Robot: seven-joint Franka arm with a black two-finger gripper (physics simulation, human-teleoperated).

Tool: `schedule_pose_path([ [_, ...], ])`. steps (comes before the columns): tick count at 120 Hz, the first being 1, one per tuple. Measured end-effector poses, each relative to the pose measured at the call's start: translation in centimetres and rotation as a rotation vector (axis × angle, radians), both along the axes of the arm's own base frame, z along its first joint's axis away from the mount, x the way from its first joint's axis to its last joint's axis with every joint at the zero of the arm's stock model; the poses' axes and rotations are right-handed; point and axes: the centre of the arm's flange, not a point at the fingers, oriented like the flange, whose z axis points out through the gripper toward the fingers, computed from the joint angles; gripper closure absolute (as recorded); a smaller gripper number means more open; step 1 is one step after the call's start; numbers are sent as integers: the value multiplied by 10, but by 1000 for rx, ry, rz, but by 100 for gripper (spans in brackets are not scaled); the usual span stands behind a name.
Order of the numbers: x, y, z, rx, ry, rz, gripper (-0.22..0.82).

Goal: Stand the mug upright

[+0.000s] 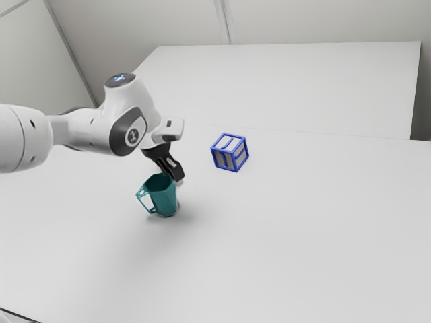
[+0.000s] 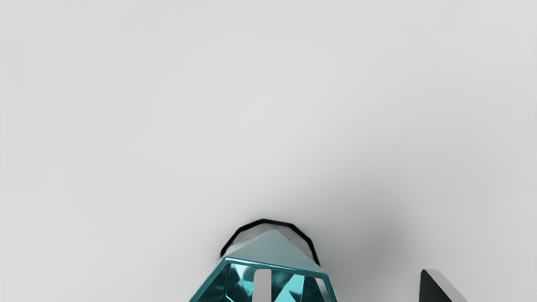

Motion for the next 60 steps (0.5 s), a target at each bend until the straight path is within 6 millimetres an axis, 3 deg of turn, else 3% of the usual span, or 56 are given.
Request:
schedule_pose_path([
  [16, 15, -9, 34, -5, -42, -10, 21],
  [28, 40, -12, 81, 1, -83, -3, 13],
  [41, 65, 9, 117, 6, -80, 63, 8],
  [48, 78, 16, 125, -6, -56, 94, 6],
  [60, 91, 18, 120, -27, 10, 124, 4],
])
